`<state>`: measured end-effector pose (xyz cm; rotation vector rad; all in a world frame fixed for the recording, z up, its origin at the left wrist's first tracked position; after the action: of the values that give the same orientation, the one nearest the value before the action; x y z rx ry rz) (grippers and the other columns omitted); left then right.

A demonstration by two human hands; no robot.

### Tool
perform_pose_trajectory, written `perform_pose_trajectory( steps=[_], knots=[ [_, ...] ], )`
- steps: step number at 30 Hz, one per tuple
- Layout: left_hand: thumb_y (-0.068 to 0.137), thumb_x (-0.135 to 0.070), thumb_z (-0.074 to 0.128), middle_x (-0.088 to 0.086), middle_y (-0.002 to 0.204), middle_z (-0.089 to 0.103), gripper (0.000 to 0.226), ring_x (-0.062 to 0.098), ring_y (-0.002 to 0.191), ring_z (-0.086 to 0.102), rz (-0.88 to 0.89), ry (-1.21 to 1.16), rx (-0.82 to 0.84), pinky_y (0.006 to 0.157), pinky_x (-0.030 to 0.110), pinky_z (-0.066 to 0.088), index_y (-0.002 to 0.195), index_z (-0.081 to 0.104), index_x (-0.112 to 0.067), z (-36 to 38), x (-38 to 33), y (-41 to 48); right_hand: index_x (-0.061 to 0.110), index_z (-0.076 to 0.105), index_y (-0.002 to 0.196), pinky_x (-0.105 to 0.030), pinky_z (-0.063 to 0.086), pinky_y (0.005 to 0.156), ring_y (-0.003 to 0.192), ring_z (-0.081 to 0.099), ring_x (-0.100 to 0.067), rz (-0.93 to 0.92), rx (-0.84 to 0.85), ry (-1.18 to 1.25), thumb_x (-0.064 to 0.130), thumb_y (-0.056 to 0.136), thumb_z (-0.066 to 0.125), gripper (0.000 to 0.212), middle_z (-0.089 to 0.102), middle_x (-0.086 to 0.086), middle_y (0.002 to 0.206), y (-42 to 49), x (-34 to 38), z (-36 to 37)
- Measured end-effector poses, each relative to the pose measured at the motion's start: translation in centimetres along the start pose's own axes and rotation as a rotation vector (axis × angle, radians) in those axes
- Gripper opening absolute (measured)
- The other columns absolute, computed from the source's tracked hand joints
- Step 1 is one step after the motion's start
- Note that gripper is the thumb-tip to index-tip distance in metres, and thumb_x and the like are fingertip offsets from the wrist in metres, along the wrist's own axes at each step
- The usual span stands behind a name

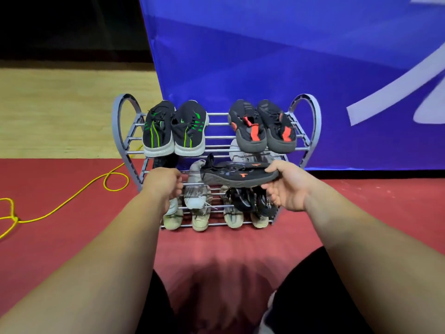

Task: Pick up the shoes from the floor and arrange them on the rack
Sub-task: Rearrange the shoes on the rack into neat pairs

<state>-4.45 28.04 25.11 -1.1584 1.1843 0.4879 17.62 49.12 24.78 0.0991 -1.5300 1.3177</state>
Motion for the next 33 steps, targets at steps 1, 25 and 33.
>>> perform_pose_trajectory(
  steps=[1, 25, 33],
  knots=[
    [0.093, -0.006, 0.049, 0.001, 0.058, 0.055, 0.02, 0.015, 0.053, 0.046, 0.005, 0.011, 0.001, 0.051, 0.026, 0.04, 0.074, 0.055, -0.008, 0.0, -0.1, -0.1, 0.009, 0.066, 0.08, -0.018, 0.036, 0.042, 0.042, 0.048, -0.011, -0.014, 0.004, -0.007, 0.03, 0.084, 0.055, 0.025, 0.065, -0.005, 0.061, -0.6, 0.2, -0.5],
    [0.082, -0.03, 0.057, 0.001, 0.074, 0.055, 0.018, 0.011, 0.047, 0.039, -0.395, 0.182, 0.428, 0.044, 0.017, 0.032, 0.095, 0.059, -0.018, -1.1, 5.1, -0.3, 0.017, 0.062, 0.078, -0.02, 0.018, 0.044, 0.043, 0.027, -0.012, 0.044, 0.008, 0.07, 0.042, 0.08, 0.061, 0.025, 0.047, 0.0, 0.059, 2.3, -0.7, 0.5],
    [0.076, -0.02, 0.072, 0.018, 0.082, 0.072, 0.025, 0.022, 0.068, 0.073, -0.554, 0.438, 0.809, 0.056, 0.023, 0.059, 0.092, 0.074, -0.001, 0.1, 7.4, -3.3, 0.018, 0.067, 0.101, -0.036, 0.06, 0.078, 0.071, 0.069, -0.024, 0.083, -0.254, 0.201, 0.031, 0.092, 0.062, 0.016, 0.075, -0.005, 0.084, 8.4, -3.4, 2.6]
  ],
)
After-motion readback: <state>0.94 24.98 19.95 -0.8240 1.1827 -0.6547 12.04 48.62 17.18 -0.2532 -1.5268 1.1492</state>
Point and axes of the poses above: each hand's wrist, its own y-axis towards the middle knuckle, its own z-axis out of the palm, x = y × z, the point moved 10 cm from there along y, towards the middle knuckle
